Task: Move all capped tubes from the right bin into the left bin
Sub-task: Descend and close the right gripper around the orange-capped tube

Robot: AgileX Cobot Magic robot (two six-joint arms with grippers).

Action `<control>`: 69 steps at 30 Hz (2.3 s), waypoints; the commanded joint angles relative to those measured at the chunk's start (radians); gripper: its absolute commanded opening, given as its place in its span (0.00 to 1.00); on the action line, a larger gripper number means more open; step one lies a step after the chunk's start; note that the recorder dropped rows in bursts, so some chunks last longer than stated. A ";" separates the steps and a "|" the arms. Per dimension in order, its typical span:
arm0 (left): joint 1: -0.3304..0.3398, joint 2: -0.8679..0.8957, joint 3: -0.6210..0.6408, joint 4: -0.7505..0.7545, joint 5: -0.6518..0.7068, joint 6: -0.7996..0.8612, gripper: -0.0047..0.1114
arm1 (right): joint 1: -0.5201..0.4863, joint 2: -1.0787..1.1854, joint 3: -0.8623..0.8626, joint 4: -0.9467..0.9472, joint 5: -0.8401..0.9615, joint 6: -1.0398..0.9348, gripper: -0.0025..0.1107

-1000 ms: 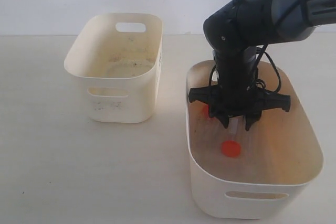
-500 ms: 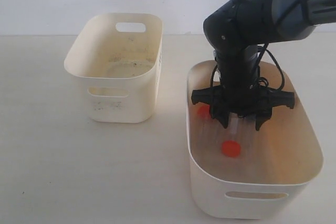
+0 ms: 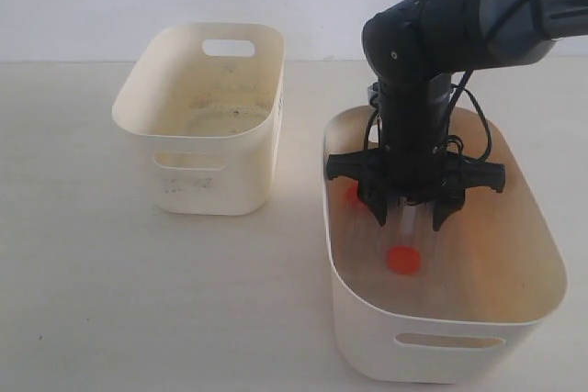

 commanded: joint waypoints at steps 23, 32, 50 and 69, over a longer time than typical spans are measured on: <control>-0.002 -0.004 0.003 -0.009 0.004 -0.002 0.08 | -0.022 -0.011 0.020 0.045 0.108 0.030 0.43; -0.002 -0.004 0.003 -0.009 0.004 -0.002 0.08 | -0.022 -0.024 0.020 0.056 0.062 0.015 0.43; -0.002 -0.004 0.003 -0.009 0.004 -0.002 0.08 | -0.007 -0.174 0.133 -0.014 -0.031 0.016 0.43; -0.002 -0.004 0.003 -0.009 0.004 -0.002 0.08 | -0.007 -0.176 0.261 0.036 -0.233 -0.034 0.43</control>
